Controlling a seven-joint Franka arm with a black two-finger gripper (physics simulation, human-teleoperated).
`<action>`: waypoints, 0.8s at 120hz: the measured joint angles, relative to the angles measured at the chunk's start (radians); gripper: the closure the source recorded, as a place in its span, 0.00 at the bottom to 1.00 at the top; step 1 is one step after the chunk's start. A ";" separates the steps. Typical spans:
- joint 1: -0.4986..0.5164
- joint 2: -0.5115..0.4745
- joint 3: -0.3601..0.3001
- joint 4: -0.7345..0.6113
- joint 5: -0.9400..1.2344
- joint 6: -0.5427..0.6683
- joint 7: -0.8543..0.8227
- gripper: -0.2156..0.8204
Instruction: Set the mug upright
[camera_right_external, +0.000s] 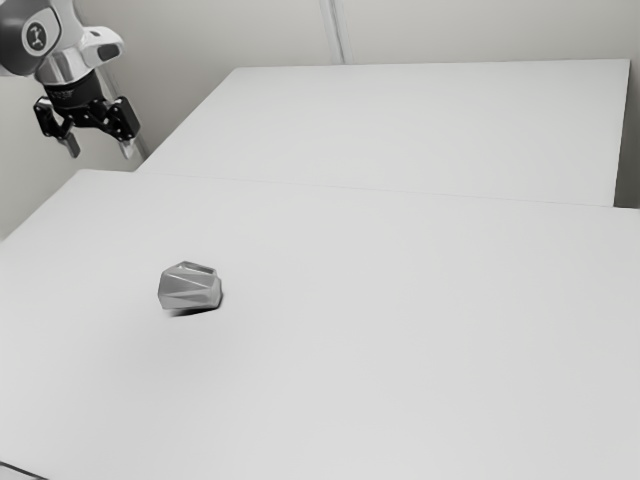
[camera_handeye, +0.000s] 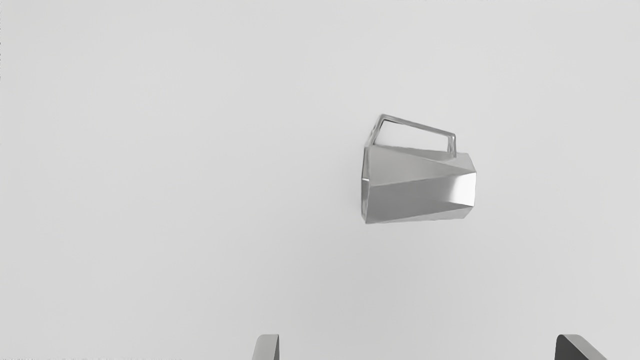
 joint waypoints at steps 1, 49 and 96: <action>0.000 0.000 0.000 0.000 0.000 0.000 -0.001 0.21; 0.125 0.019 0.012 -0.027 -0.168 0.016 -0.022 0.21; 0.347 0.323 0.019 -0.053 -0.611 0.022 0.019 0.21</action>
